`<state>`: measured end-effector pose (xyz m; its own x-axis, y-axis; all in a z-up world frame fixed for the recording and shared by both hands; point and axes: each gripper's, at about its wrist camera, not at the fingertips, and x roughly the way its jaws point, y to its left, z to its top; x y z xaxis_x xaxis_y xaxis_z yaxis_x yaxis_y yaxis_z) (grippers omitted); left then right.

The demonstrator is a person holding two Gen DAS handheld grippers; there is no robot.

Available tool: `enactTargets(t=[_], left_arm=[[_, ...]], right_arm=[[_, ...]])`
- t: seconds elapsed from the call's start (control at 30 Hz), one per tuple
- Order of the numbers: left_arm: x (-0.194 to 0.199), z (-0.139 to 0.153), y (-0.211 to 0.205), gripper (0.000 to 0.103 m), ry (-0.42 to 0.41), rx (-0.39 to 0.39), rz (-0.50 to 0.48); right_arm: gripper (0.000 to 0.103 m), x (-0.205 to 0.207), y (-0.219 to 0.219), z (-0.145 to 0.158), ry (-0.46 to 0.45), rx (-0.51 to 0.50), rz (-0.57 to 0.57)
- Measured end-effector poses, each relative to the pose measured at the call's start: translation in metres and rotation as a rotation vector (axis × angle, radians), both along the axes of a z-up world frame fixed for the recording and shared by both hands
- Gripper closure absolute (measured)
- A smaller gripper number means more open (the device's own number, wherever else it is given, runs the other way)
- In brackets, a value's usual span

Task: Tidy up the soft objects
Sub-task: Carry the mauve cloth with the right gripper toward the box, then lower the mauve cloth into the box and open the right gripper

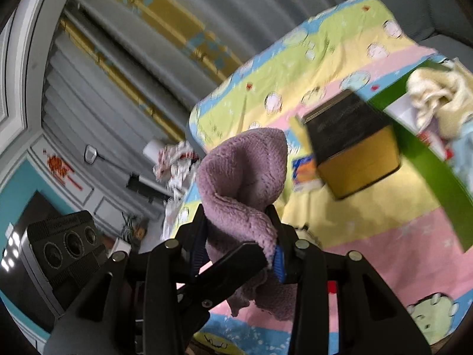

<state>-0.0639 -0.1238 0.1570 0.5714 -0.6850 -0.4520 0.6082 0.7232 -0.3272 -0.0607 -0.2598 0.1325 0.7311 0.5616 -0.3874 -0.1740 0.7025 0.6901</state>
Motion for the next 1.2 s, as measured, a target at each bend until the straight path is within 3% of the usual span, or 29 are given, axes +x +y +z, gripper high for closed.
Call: enactTargets(t=[0.1,0.3,0.43,0.7,0.8,0.93,1.07,1.2], left_arm=[[0.009,0.015,-0.034,0.056,-0.05,-0.005,-0.043],[0.049,0.025,-0.102,0.056,-0.009,-0.031,-0.127],[0.079,0.015,-0.132,0.056,0.026,-0.038,-0.146],[0.123,-0.024,-0.163,0.056,0.126,-0.035,-0.18],[0.129,-0.038,-0.172,0.056,0.185,-0.039,-0.197],[0.12,-0.036,-0.174,0.056,0.18,-0.015,-0.197],[0.107,-0.023,-0.162,0.056,0.117,0.071,-0.139],[0.102,-0.016,-0.133,0.031,0.103,0.075,-0.037]], right_arm=[[0.064,0.001,-0.036,0.016,-0.023,0.005,-0.081],[0.062,0.015,-0.092,0.035,-0.017,-0.116,-0.278],[0.062,0.042,-0.124,0.025,0.017,-0.119,-0.315],[0.064,0.079,-0.163,-0.016,0.11,-0.062,-0.36],[0.064,0.081,-0.17,-0.023,0.163,-0.098,-0.392],[0.063,0.077,-0.177,-0.028,0.172,-0.076,-0.388],[0.06,0.063,-0.181,-0.021,0.178,-0.099,-0.437],[0.048,0.056,-0.186,-0.029,0.225,-0.037,-0.411]])
